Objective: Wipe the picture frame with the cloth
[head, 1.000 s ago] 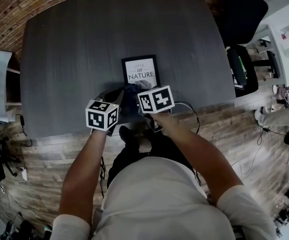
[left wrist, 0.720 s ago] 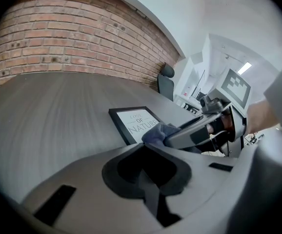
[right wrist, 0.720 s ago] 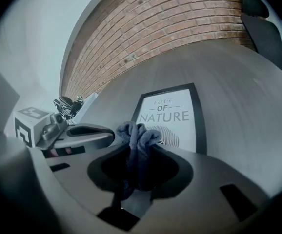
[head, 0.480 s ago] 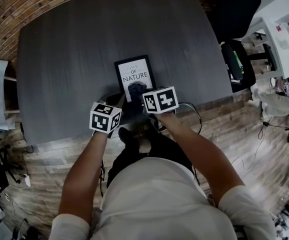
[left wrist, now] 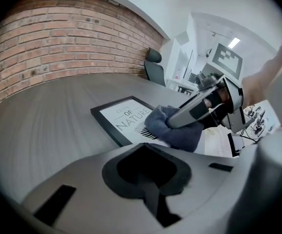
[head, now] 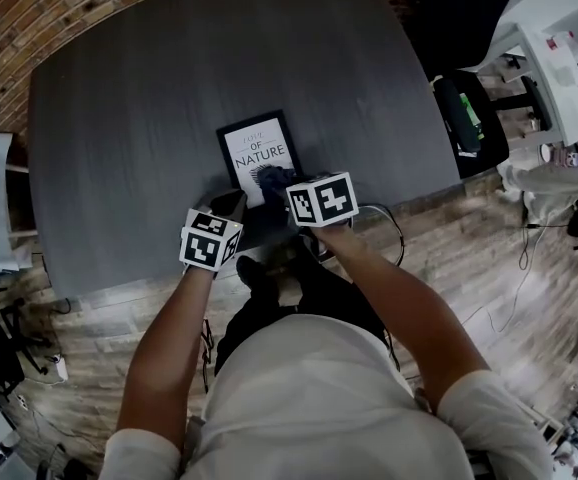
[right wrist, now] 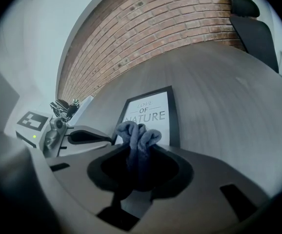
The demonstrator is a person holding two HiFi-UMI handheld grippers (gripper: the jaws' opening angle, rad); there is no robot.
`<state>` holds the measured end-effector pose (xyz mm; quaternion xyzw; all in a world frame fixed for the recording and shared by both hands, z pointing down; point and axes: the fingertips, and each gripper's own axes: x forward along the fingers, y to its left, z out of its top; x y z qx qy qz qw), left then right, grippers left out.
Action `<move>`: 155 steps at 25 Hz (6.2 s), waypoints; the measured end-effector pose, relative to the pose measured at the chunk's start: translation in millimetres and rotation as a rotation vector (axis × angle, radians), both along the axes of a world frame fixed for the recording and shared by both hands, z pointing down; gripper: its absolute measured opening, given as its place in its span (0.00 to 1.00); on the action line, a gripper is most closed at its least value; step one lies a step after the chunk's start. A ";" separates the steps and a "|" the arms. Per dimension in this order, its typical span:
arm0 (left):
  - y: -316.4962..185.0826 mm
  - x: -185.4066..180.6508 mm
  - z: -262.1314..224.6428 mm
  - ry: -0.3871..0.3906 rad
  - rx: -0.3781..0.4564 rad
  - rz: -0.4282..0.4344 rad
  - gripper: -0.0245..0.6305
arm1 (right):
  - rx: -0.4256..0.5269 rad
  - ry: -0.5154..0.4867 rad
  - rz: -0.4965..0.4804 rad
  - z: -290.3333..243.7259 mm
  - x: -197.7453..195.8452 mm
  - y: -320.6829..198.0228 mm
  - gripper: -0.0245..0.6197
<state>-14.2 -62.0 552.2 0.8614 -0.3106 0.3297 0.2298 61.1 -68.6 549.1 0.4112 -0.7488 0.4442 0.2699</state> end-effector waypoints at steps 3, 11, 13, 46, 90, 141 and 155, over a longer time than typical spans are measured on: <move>-0.6 0.3 -0.8 0.004 0.004 -0.018 0.05 | 0.006 0.014 -0.002 -0.6 12.2 -1.9 0.23; -1.2 0.0 -0.3 -0.006 0.019 -0.041 0.05 | 0.018 0.029 -0.020 -0.6 38.2 -4.8 0.24; -1.1 -0.2 -0.6 -0.005 0.016 -0.047 0.05 | 0.023 0.038 -0.047 -1.9 42.3 -4.6 0.24; -7.0 26.2 0.1 0.027 -0.031 0.052 0.05 | -0.065 -0.075 -0.014 -13.3 77.9 -167.5 0.23; -11.0 38.1 9.2 0.008 -0.041 0.185 0.05 | -0.154 -0.068 -0.177 9.8 68.6 -61.2 0.21; -8.8 22.4 -1.4 0.032 -0.010 0.286 0.05 | -0.168 -0.165 -0.236 -8.3 -47.3 94.7 0.21; 8.4 32.4 5.1 0.011 0.053 0.468 0.05 | -0.169 -0.110 -0.031 11.7 -41.2 72.5 0.21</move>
